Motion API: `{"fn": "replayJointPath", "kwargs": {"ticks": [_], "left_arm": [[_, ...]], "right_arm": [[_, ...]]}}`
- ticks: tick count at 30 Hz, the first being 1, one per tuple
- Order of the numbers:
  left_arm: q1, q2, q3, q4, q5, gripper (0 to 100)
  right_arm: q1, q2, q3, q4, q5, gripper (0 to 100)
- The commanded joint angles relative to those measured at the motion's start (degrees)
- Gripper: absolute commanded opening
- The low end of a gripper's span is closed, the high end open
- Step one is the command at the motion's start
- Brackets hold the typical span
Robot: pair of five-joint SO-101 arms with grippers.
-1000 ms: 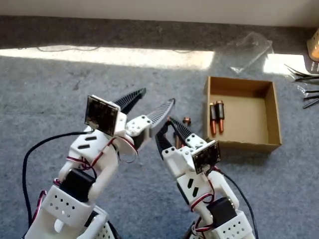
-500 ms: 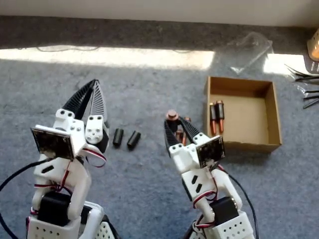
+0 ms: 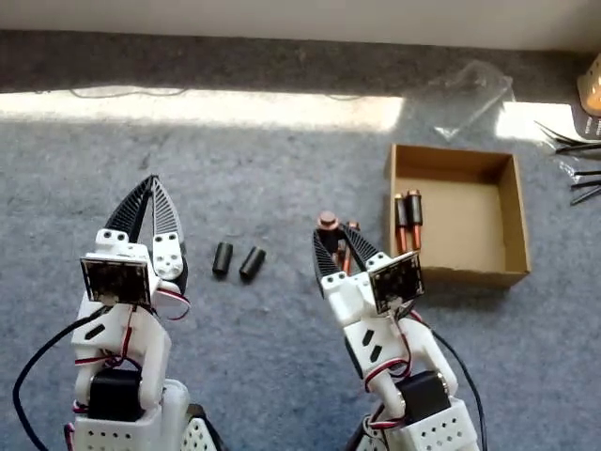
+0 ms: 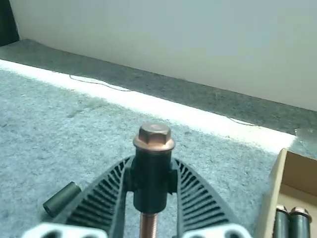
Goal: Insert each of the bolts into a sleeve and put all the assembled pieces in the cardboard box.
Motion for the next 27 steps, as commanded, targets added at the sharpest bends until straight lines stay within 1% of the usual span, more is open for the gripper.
{"fn": "replayJointPath", "kwargs": {"ticks": [1, 3, 7, 10, 14, 16, 19, 22, 24, 27], "left_arm": [[-2.42, -0.84, 3.82, 0.35, -0.35, 1], [-2.42, -0.84, 6.55, 0.35, -0.35, 1], [-2.42, -0.92, 10.33, 0.35, -0.35, 1], [-2.51, -0.92, 12.88, 0.35, -0.35, 1], [-3.38, -0.66, 14.64, 0.62, -0.35, 1], [-4.0, -0.66, 14.64, 2.46, -0.35, 1], [-4.0, -0.66, 14.64, 4.57, -0.35, 1], [-4.0, -0.66, 14.64, 5.8, -0.35, 1], [-4.0, -0.66, 14.64, 6.15, -0.35, 1], [-4.0, -0.66, 14.64, 6.15, -0.35, 1]], "right_arm": [[5.05, -0.48, 7.52, -0.04, 0.09, 0.5], [7.52, -0.22, 5.23, 1.1, -0.09, 0.5], [8.92, -0.22, -1.54, 10.42, 0.0, 0.5], [9.8, -0.22, -6.81, 15.25, 0.09, 0.5], [15.34, -0.04, -13.49, 20.7, 0.0, 0.5], [17.54, 0.04, -17.36, 23.43, -0.09, 0.5], [18.68, 0.84, -23.08, 27.12, 0.0, 0.5], [18.77, 8.13, -29.85, 29.23, 0.18, 0.5], [18.95, 16.22, -34.95, 29.41, 0.18, 0.5], [21.85, 29.85, -42.59, 29.23, 0.18, 0.5]]}}
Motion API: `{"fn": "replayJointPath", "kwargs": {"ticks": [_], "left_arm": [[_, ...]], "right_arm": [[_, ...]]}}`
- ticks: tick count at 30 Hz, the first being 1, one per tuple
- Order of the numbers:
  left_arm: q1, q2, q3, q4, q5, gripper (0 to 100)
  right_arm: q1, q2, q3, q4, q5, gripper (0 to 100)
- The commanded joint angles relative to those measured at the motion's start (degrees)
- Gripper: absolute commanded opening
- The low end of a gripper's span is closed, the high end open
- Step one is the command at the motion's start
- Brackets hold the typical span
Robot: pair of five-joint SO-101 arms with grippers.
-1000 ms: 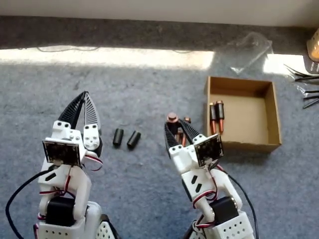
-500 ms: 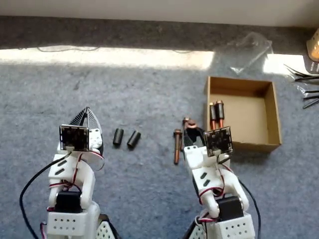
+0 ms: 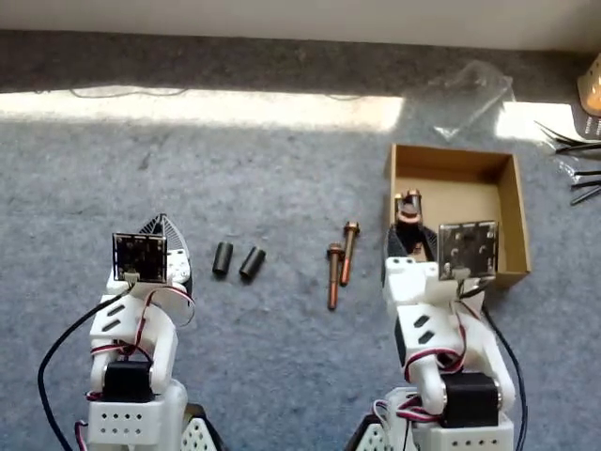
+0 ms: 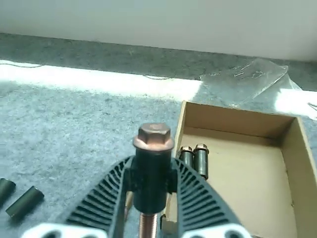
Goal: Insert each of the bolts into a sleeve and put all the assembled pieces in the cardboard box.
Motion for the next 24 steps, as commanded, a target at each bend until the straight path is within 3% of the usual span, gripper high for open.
{"fn": "replayJointPath", "kwargs": {"ticks": [1, 9, 15, 24], "left_arm": [[-0.66, -0.75, 1.1, 0.18, -0.35, 1], [-0.66, -0.75, 1.1, 0.18, -0.35, 1], [-0.66, -0.75, 1.1, 1.76, -0.35, 1], [-0.66, -0.75, 1.1, 1.93, -0.35, 1]], "right_arm": [[3.82, 16.4, -12.53, -0.31, 0.18, 0.5], [10.95, 47.52, -31.52, -0.31, 0.26, 0.5], [12.79, 68.7, -44.18, -0.22, 4.57, 0.5], [14.73, 94.29, -57.98, 0.04, 5.01, 0.6]]}}
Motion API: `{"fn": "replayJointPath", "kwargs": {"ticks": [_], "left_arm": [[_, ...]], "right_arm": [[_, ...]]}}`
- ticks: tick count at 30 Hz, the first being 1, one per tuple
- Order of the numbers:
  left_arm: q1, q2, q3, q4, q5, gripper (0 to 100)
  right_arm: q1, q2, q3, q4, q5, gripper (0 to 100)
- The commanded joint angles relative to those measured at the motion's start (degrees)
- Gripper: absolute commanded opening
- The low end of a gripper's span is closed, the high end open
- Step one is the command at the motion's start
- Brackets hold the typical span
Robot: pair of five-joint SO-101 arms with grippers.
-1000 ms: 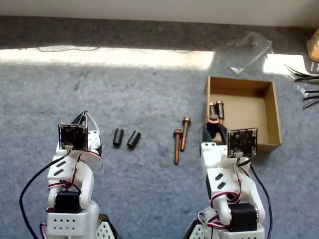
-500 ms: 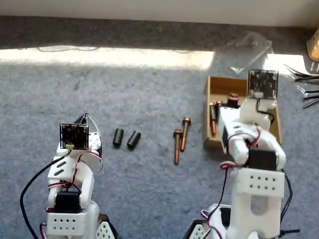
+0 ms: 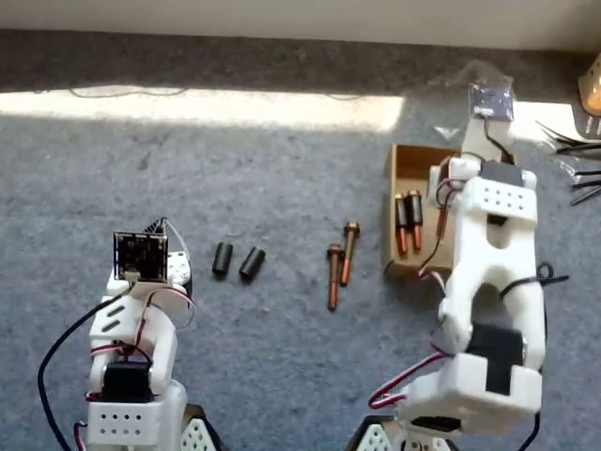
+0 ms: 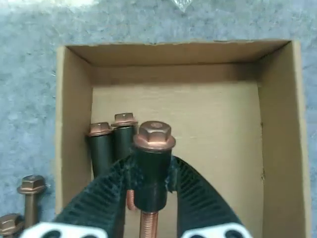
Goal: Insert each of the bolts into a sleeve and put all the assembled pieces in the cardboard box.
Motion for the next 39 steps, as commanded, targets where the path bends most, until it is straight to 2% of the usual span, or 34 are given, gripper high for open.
{"fn": "replayJointPath", "kwargs": {"ticks": [1, 10, 15, 18, 32, 39], "left_arm": [[-0.66, -0.75, 1.1, 0.18, -0.35, 1], [-0.66, -0.75, 1.1, 0.18, -0.35, 1], [-0.66, -0.75, 1.1, 0.18, -0.35, 1], [-0.66, -0.75, 1.1, 0.18, -0.35, 1], [-1.98, -0.84, 1.1, 0.26, -0.35, 1], [-5.76, -0.92, 1.1, 0.18, -0.35, 1]], "right_arm": [[0.4, 5.93, -7.69, -0.04, 0.88, 0.6], [0.22, 17.27, -15.25, 0.04, 0.97, 1.1], [-0.57, 20.0, -15.69, 0.04, 0.97, 9.9], [-2.07, 20.18, -15.52, 0.57, 4.4, 10.2], [-4.7, 10.51, -29.76, 20.09, 5.36, 10.2], [-13.67, 1.89, -30.37, 29.05, 5.36, 10.1]]}}
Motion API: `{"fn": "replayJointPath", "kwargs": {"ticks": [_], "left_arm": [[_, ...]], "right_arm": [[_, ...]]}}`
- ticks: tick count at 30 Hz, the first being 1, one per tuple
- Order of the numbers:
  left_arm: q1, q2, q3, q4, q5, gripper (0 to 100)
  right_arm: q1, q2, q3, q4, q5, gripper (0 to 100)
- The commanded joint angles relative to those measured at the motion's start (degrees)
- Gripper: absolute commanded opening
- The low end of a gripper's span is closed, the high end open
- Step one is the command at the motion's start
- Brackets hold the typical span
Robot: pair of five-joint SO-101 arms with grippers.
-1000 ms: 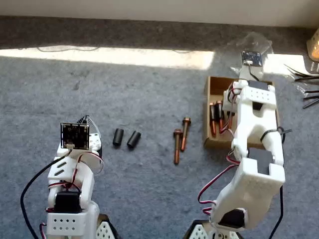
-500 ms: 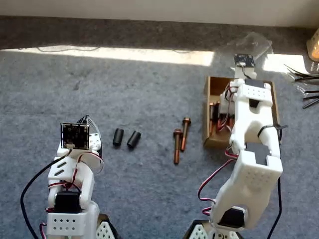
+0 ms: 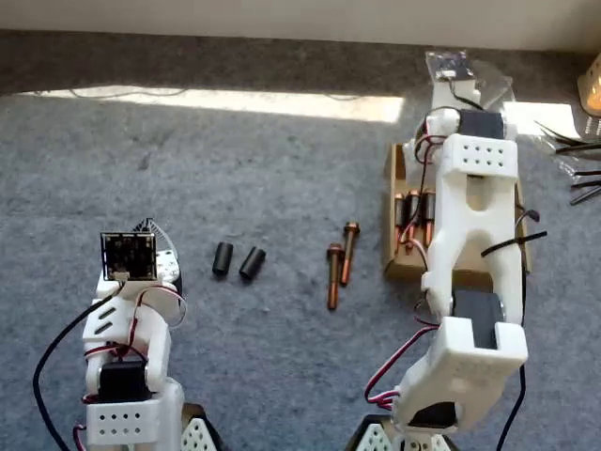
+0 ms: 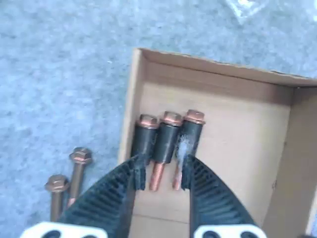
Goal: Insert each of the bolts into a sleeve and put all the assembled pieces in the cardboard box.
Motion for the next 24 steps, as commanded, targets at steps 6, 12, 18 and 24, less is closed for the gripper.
{"fn": "replayJointPath", "kwargs": {"ticks": [6, 12, 18, 24], "left_arm": [[-1.45, -0.92, 1.1, 0.18, -0.35, 1], [-2.59, -0.92, 1.1, 0.18, -0.35, 1], [-7.6, -0.92, 1.1, 0.35, -0.35, 1], [-10.24, -0.92, 1.1, 0.35, -0.35, 1]], "right_arm": [[-15.96, -10.59, -2.86, 8.84, -9.23, 10.1], [-26.51, -11.03, -2.68, 9.27, -26.73, 10.1], [-36.35, -11.03, 1.27, 9.01, -41.76, 10.1], [-41.36, -10.95, 8.04, 2.68, -43.16, 10.1]]}}
